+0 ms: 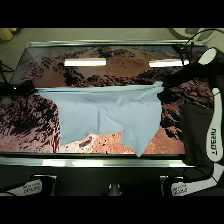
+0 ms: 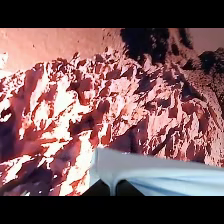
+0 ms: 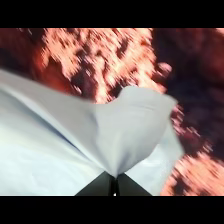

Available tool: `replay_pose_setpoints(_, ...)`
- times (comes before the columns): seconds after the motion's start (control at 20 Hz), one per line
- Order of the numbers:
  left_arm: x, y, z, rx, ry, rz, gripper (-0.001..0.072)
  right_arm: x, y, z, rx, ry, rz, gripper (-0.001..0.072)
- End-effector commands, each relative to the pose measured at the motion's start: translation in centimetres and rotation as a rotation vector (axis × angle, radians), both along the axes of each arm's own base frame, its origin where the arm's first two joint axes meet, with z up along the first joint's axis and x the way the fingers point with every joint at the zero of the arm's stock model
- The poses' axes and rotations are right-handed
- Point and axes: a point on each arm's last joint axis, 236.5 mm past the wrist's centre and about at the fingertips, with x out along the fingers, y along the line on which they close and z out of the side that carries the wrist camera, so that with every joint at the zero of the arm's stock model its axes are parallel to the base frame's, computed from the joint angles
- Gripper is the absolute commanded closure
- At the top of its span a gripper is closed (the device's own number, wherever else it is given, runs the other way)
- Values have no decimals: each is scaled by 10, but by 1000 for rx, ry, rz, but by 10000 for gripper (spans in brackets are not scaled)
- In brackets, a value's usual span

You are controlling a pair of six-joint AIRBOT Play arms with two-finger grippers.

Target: Fold the shirts.

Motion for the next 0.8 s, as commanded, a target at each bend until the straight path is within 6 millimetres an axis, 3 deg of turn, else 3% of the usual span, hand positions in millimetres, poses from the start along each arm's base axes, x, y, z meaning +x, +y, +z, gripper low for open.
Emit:
replay_pose_setpoints(0.0, 12, -21, -54, -144, 86, 21, 684, 31, 34, -31, 216, 15, -64, 690)
replay_pose_setpoints(0.05, 11, -28, -59, -150, 103, 6, 683, 31, 34, -37, 215, 25, -64, 686)
replay_pose_setpoints(0.1, 8, -32, -59, -154, 113, -7, 668, 31, 32, -36, 214, 24, -64, 578)
replay_pose_setpoints(0.15, 4, -34, -56, -155, 131, -37, 477, 30, 26, -28, 213, 14, -53, 381)
replay_pose_setpoints(0.2, -7, -33, -51, -149, 169, -87, 124, 25, 16, -15, 193, -4, -8, 257)
replay_pose_setpoints(0.25, -22, -25, -48, -134, 231, -121, 60, 16, 2, -3, 163, -9, 40, 238)
replay_pose_setpoints(0.35, -78, -7, -52, -97, 436, -188, 107, -24, -44, 1, 59, 96, 61, 223)
replay_pose_setpoints(0.4, -114, -1, -59, -82, 558, -201, 107, -53, -69, -8, -11, 206, 65, 229)
replay_pose_setpoints(0.45, -138, 1, -67, -75, 615, -197, 107, -85, -79, -21, -44, 323, 113, 243)
replay_pose_setpoints(0.5, -159, -6, -78, -90, 644, -190, 108, -111, -81, -33, -36, 412, 144, 248)
replay_pose_setpoints(0.55, -176, -16, -91, -112, 657, -179, 108, -118, -76, -42, 1, 418, 113, 286)
replay_pose_setpoints(0.65, -200, -49, -118, -214, 637, -181, 108, -126, -61, -60, 42, 391, 78, 288)
replay_pose_setpoints(0.75, -211, -77, -134, -314, 605, -205, 108, -137, -48, -72, 82, 396, 70, 289)
